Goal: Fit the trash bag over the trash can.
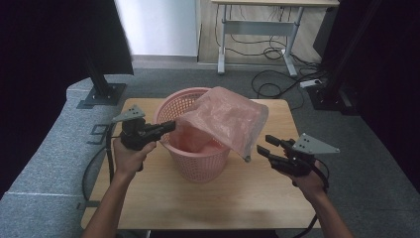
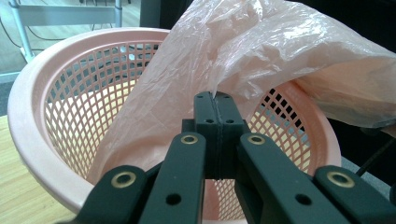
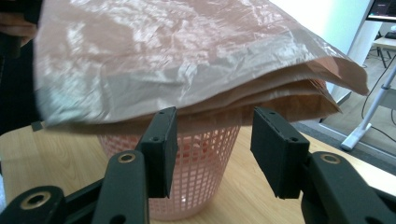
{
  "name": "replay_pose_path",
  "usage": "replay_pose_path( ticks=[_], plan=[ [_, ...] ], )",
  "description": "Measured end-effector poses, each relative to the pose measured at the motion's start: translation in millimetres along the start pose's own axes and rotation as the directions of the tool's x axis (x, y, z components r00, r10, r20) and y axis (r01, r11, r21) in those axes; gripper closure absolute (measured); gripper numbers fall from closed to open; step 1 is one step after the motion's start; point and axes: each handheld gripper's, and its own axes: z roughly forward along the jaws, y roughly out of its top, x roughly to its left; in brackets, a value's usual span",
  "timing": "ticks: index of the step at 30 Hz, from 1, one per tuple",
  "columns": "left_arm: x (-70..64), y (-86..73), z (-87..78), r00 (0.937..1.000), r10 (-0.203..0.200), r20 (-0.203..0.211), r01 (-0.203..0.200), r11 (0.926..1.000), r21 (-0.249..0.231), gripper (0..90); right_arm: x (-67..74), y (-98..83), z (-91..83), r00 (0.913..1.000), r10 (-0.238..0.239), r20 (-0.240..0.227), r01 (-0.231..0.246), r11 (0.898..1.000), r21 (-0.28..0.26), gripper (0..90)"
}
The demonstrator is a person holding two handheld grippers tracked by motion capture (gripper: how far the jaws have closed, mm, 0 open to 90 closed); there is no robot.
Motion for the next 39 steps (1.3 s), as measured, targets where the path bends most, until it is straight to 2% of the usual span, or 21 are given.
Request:
replay_pose_path(
  ticks=[5, 11, 15, 21, 24, 30, 32, 34, 39],
  plan=[
    [2.6, -0.8, -2.6, 1.0, -0.001, 0.001, 0.001, 1.0, 0.001, 89.5, -6.1, 2.7, 12.1, 0.9999, 0.0, 0.011, 0.001, 1.0, -0.014, 49.4],
    [6.9, -0.5, -7.9, 0.9999, -0.011, -0.004, 0.011, 0.9999, 0.003, 89.5, -15.2, 0.3, 16.2, 0.9989, 0.007, 0.046, -0.007, 1.0, 0.0, 49.3],
    [9.0, -0.2, -10.0, 0.9998, -0.019, -0.005, 0.019, 0.9998, 0.0, 89.5, -18.5, -0.4, 15.7, 0.9988, 0.026, 0.042, -0.026, 1.0, -0.013, 49.3],
    [11.0, 0.2, -9.0, 0.9996, -0.027, 0.004, 0.027, 0.9996, 0.0, 89.4, -14.6, 5.7, 14.9, 0.9994, 0.012, 0.032, -0.01, 0.999, -0.036, 45.4],
    [11.1, 0.4, -8.8, 0.9996, -0.029, 0.006, 0.029, 0.9996, 0.0, 89.4, -8.3, 10.6, 15.5, 0.9996, -0.014, 0.025, 0.015, 0.999, -0.039, 43.1],
    [11.8, 1.9, -9.3, 0.9995, -0.031, 0.007, 0.031, 0.9995, -0.002, 89.2, -2.0, 24.1, 14.5, 0.9975, -0.052, 0.049, 0.054, 0.997, -0.049, 43.2],
    [12.5, 2.6, -10.0, 0.9994, -0.034, 0.007, 0.034, 0.9994, -0.003, 89.3, -2.3, 25.4, 14.2, 0.9975, -0.051, 0.048, 0.054, 0.997, -0.051, 43.4],
    [13.0, 3.0, -10.9, 0.9994, -0.034, 0.006, 0.034, 0.9994, -0.004, 89.2, -4.2, 30.0, 12.6, 0.9945, -0.047, 0.094, 0.052, 0.998, -0.048, 44.4],
    [13.6, 3.5, -11.4, 0.9992, -0.037, 0.014, 0.037, 0.9993, -0.004, 89.0, -8.7, 30.4, 11.6, 0.9973, -0.023, 0.069, 0.026, 0.998, -0.051, 50.5]
  ],
)
